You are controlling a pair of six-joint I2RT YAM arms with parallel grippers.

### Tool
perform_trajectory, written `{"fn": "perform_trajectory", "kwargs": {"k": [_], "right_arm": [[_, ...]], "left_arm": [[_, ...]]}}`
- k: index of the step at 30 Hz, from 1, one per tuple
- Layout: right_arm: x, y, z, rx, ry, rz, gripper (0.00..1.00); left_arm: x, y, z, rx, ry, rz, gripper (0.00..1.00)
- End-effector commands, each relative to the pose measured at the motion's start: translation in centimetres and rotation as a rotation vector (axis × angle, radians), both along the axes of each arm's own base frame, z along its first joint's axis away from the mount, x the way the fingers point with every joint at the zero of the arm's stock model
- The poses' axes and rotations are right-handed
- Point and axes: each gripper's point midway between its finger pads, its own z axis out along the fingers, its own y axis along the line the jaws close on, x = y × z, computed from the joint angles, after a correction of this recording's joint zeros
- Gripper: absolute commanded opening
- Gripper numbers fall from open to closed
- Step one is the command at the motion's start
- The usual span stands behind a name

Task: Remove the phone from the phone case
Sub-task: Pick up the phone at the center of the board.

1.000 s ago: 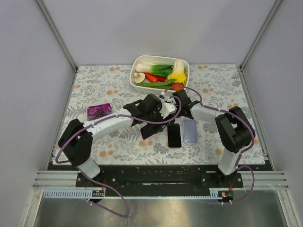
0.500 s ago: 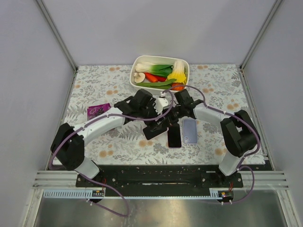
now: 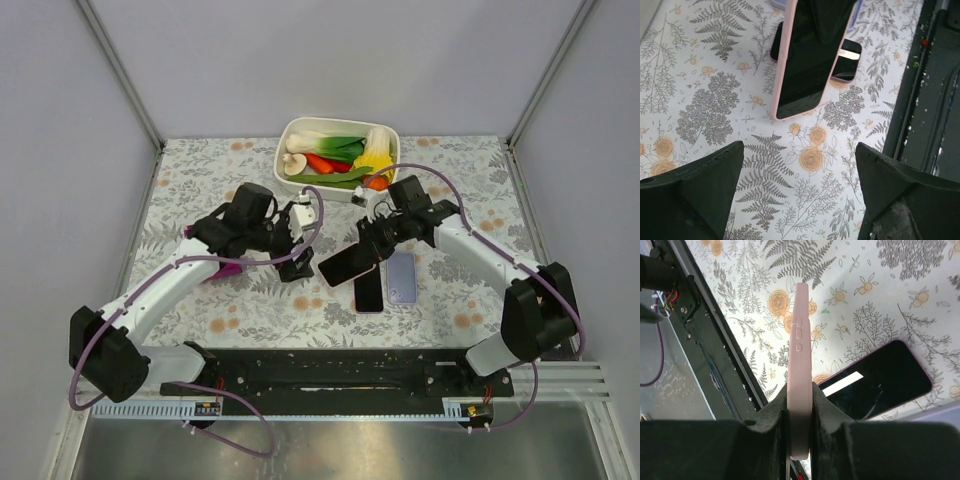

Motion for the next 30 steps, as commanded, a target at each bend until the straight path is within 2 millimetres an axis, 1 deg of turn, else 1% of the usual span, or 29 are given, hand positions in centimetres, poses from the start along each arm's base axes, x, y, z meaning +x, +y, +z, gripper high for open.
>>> {"fn": "perform_trajectory", "kwargs": {"k": [1,5,8,11,15,18,20,23,30], "right_arm": [[-0.6,0.2,7.6,0.099,-0.226,0.13,0.0],[-1.9,-0.4,11.0,0.121,-0.32,0.2,0.0],[-3.0,-0.6,12.4,0.13,-0.372,0.258,0.0],[-4.1,-0.4,13.1,0.138,-0.395,0.309,0.0],[-4.7,-0.2,13.2,0.135,-0.399,0.34,0.0],[-4.9,0.0,13.3,0.148,-0.402,0.35,0.0],[-4.7,0.1,13.8,0.158,-0.42,0.348,0.0],[-4.7,0.4,14.6,0.175,-0.438,0.345,0.0],[-4.4,0.8,15.9,0.211,-0.463,0.34,0.0]], "left_arm": [[-1.5,-0.3,1.8,-0.063,-0.02,-0.1,0.97],[-1.2,-0.7,2.4,-0.08,-0.018,-0.11,0.99],[-1.3,-1.5,2.7,-0.105,0.016,-0.14,0.99],[-1.1,-2.4,3.4,-0.141,0.051,-0.168,0.99],[-1.5,-3.4,4.4,-0.185,0.075,-0.214,0.99],[-2.0,-3.9,4.0,-0.176,0.091,-0.253,0.99],[-2.7,-4.2,3.2,-0.161,0.12,-0.28,0.99],[-3.5,-4.6,2.6,-0.167,0.153,-0.311,0.94],[-4.3,-5.8,2.4,-0.191,0.205,-0.354,0.76]]}}
